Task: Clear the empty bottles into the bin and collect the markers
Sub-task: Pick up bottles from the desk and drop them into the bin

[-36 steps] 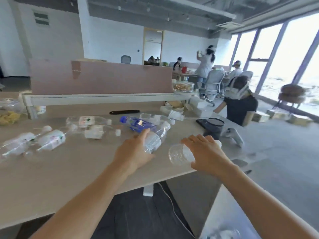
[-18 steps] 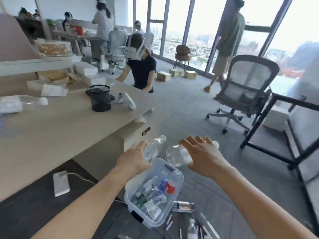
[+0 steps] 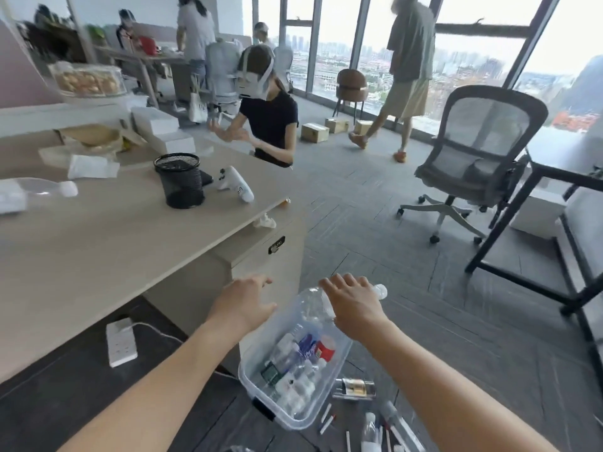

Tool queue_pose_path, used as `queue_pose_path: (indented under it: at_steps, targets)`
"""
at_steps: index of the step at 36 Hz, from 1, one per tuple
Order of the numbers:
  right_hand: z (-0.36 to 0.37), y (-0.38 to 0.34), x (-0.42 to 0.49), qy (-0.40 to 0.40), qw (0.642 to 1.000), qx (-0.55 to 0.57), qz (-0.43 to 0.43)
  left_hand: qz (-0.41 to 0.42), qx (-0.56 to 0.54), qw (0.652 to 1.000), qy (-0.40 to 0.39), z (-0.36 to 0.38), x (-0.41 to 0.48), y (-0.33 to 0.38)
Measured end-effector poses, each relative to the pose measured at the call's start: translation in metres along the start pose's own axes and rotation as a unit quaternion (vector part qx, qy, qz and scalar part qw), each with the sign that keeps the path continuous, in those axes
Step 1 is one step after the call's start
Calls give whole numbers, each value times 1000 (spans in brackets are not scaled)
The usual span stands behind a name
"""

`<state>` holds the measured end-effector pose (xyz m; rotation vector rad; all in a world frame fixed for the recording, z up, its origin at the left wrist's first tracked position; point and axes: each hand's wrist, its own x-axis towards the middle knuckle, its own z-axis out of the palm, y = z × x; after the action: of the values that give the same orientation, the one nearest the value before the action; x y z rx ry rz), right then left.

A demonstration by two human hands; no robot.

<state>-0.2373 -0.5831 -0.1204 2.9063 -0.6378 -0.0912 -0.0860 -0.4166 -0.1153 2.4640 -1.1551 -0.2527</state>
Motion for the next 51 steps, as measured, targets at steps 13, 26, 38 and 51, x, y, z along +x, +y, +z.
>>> queue_pose_path:
  at_steps: [13, 26, 38, 51]
  targets:
    - [-55, -78, 41, 30, 998, 16, -52, 13, 12, 995, 100, -69, -41, -43]
    - [-172, -214, 69, 144, 970, 82, -177, -42, 2, 970, 240, -204, -132, -134]
    - [-214, -413, 80, 180, 908, 93, -366, -222, 24, 919, 325, -303, -290, -293]
    - [-234, -538, 52, 186, 860, 74, -470, -386, 87, 856, 333, -335, -380, -414]
